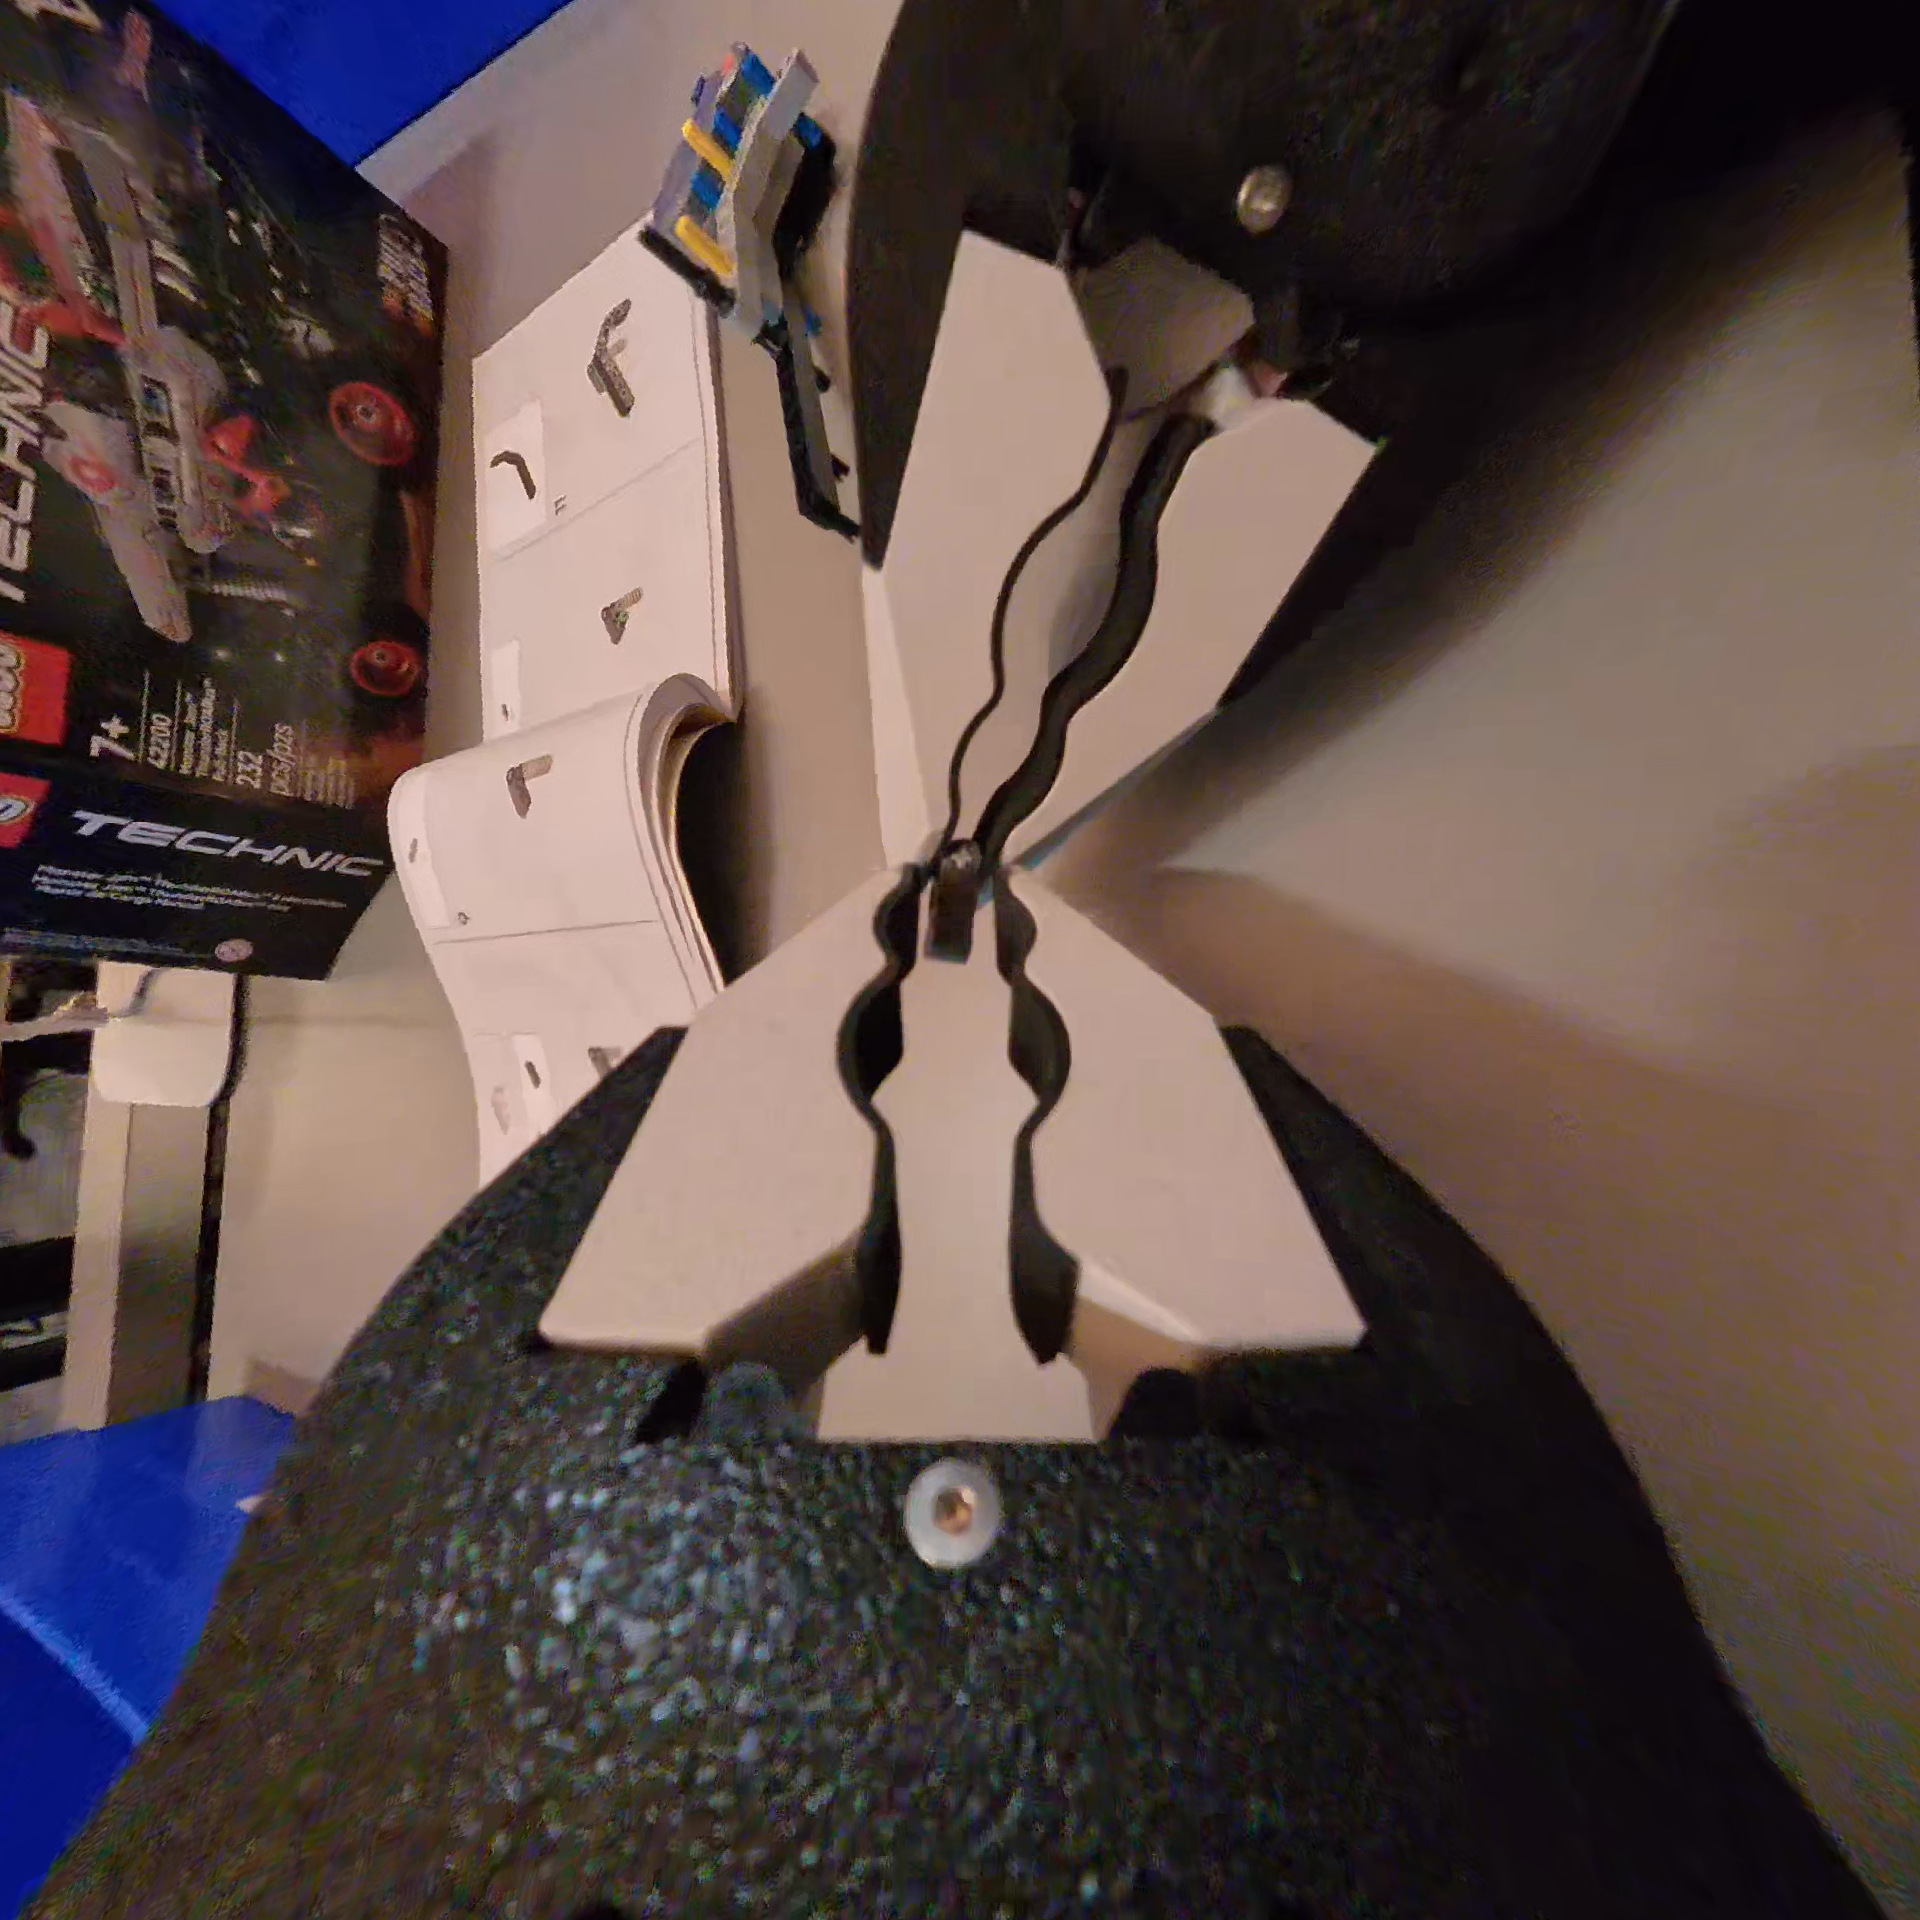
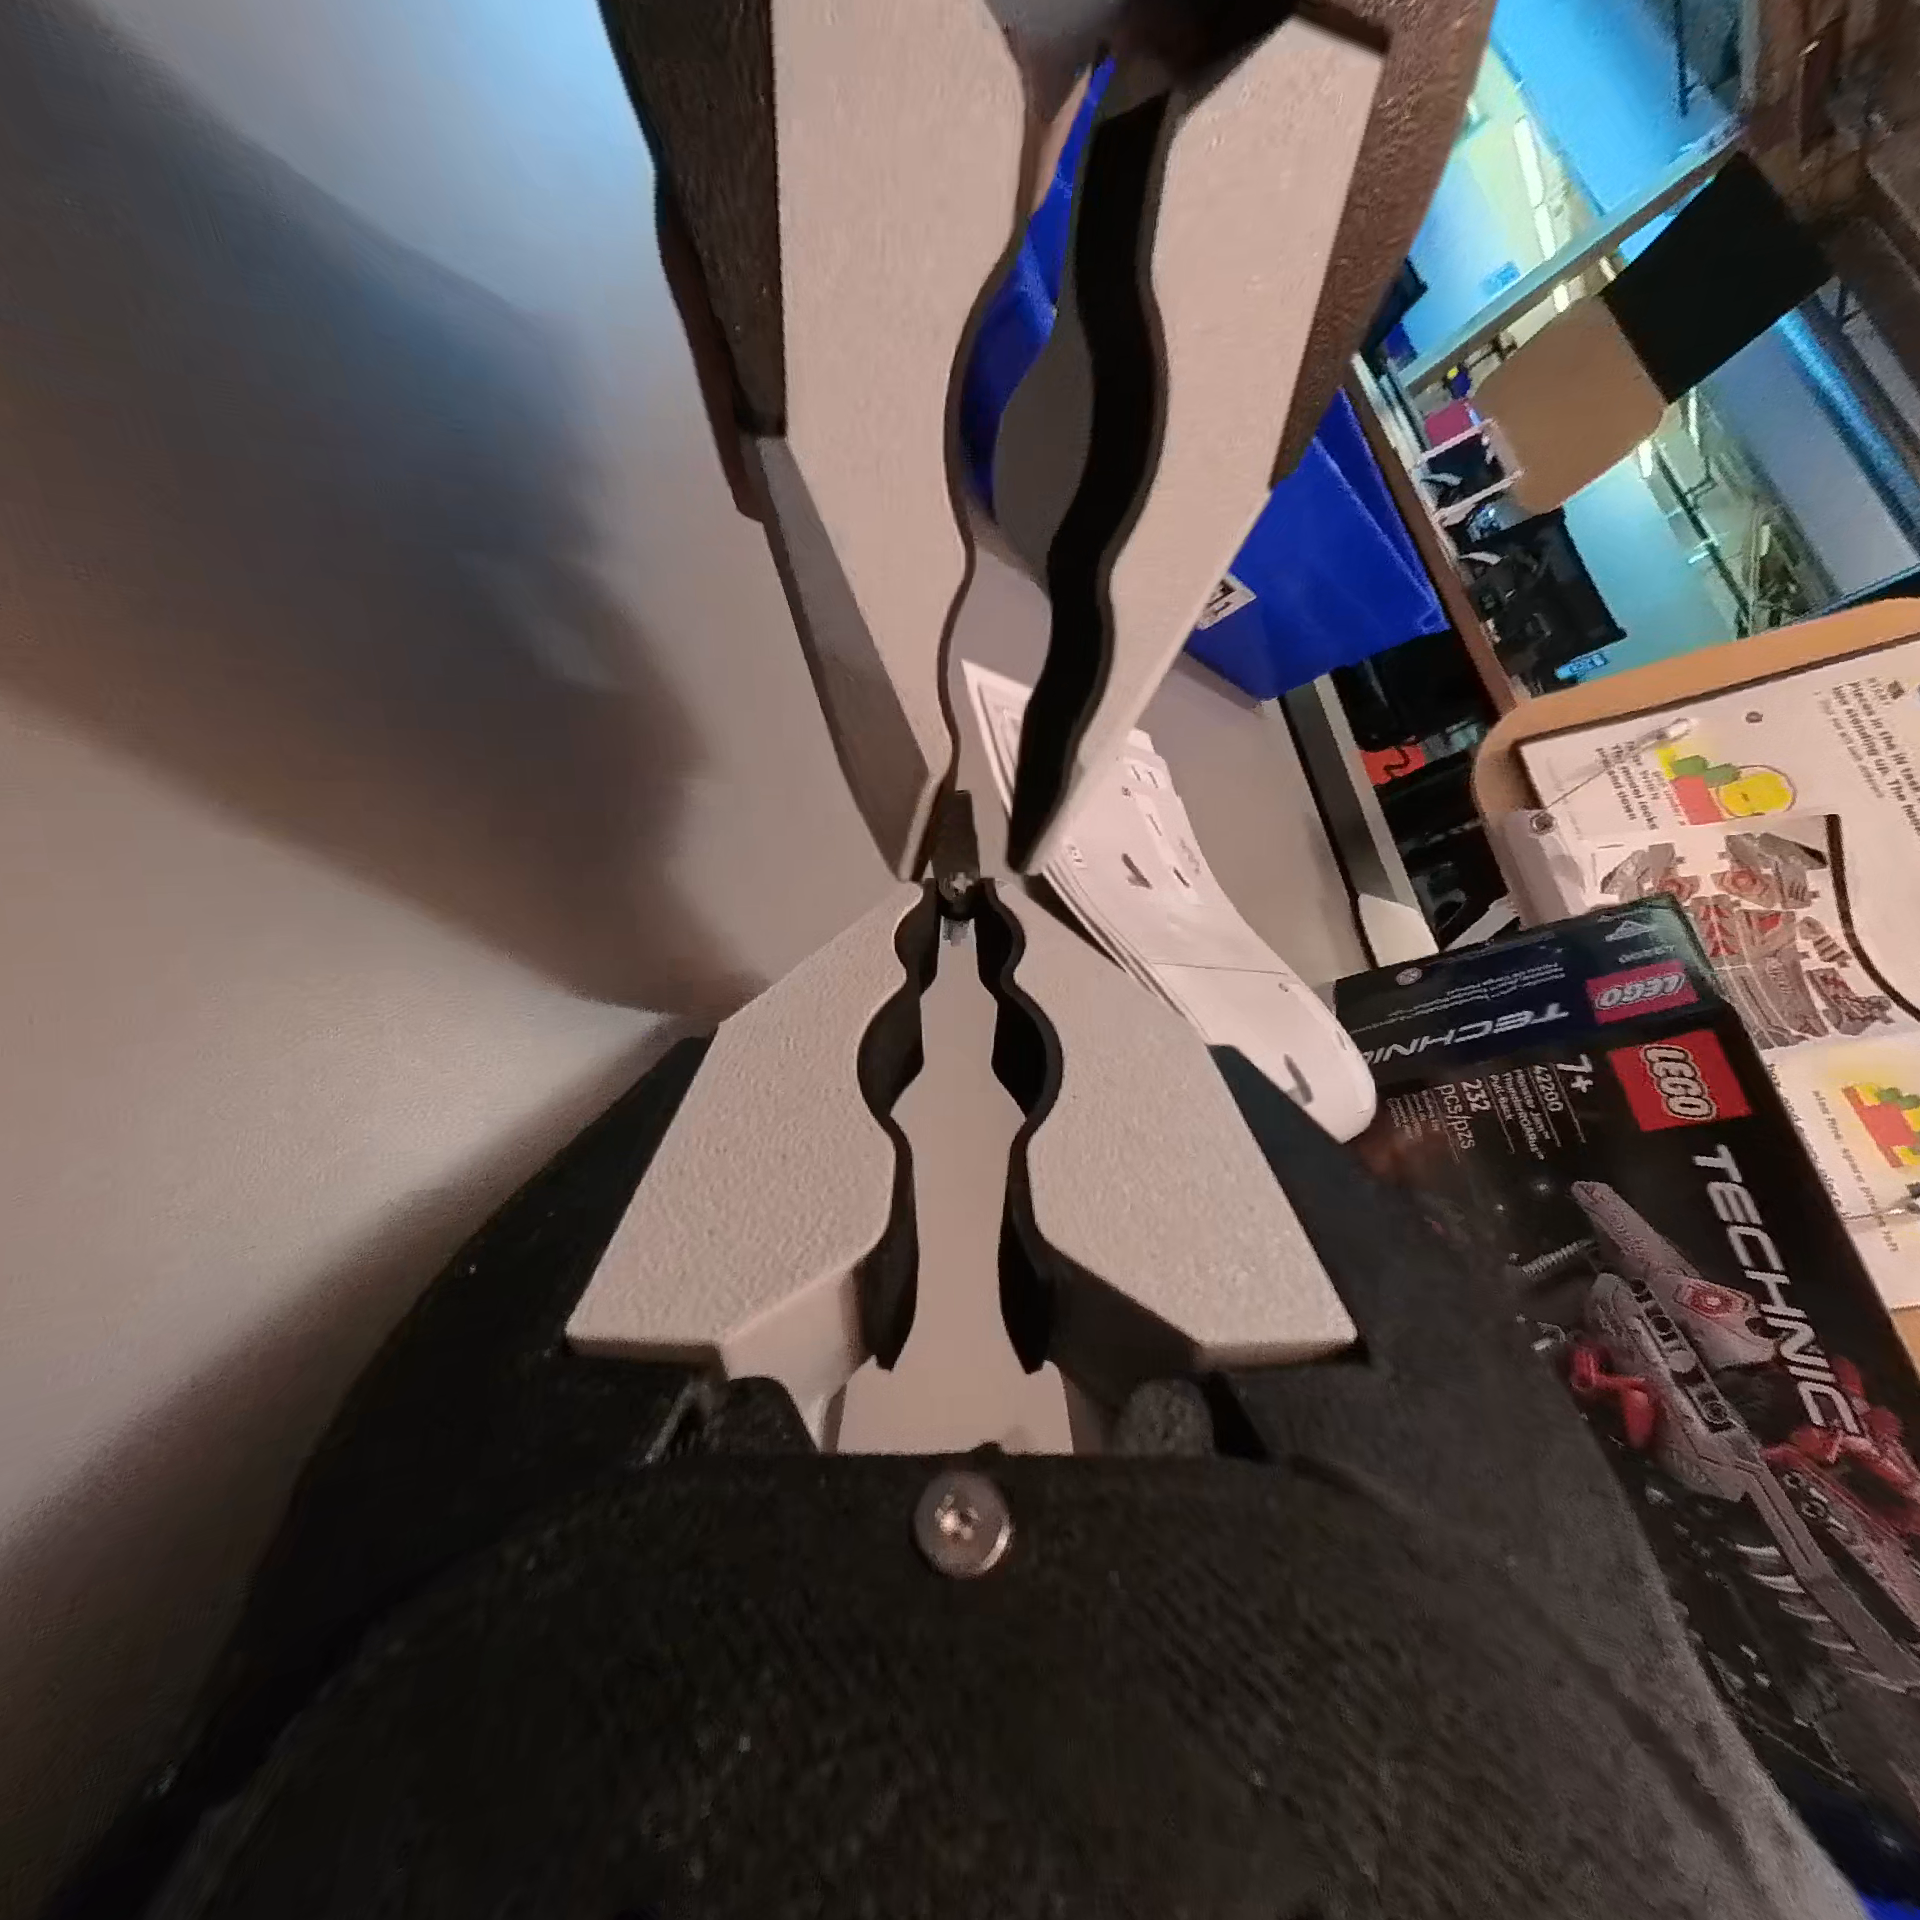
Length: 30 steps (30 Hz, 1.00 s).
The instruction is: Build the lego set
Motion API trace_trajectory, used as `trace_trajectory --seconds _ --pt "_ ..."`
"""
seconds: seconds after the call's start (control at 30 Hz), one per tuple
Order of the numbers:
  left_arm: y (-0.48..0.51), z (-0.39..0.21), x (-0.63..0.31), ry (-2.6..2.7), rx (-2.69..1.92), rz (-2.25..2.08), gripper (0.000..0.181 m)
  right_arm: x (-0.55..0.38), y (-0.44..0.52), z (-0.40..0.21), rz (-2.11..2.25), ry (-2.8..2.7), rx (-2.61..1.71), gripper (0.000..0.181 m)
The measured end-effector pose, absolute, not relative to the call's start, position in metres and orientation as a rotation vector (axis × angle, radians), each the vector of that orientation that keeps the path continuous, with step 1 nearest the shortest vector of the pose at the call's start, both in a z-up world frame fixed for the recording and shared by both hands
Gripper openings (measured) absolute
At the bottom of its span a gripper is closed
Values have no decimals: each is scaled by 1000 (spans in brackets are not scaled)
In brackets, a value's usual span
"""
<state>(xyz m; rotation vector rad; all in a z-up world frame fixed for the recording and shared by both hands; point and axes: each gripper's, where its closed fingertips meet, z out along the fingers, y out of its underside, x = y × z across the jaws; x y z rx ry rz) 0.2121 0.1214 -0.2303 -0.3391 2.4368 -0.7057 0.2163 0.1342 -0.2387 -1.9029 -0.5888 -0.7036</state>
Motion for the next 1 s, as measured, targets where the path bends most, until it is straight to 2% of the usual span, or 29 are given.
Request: trace_trajectory --seconds 0.03,0.3,0.47,0.7,0.87,0.93,1.0 --pt "122 -232 212 2445 -328 -665 9 217 135 -239 -714 -589 -1907 5" --pt "125 -238 220 2385 -230 -375 5 224 135 -244 -826 -617 -1937 5" --pt "128 -233 226 2358 -324 -590 5 230 133 -240 -868 -596 -1921 4" --pt "177 -198 269 2124 -680 -909 5 261 113 -211 -879 -370 -1981 0" --pt "213 -174 319 1915 -811 -1028 5 290 110 -174 -735 -293 -2139 11" --pt "223 -165 332 1803 -836 -1070 5 316 124 -159 -669 -245 -2244 22" --pt "221 -157 330 1712 -815 -1182 5 346 148 -152 -619 -244 -2326 25"
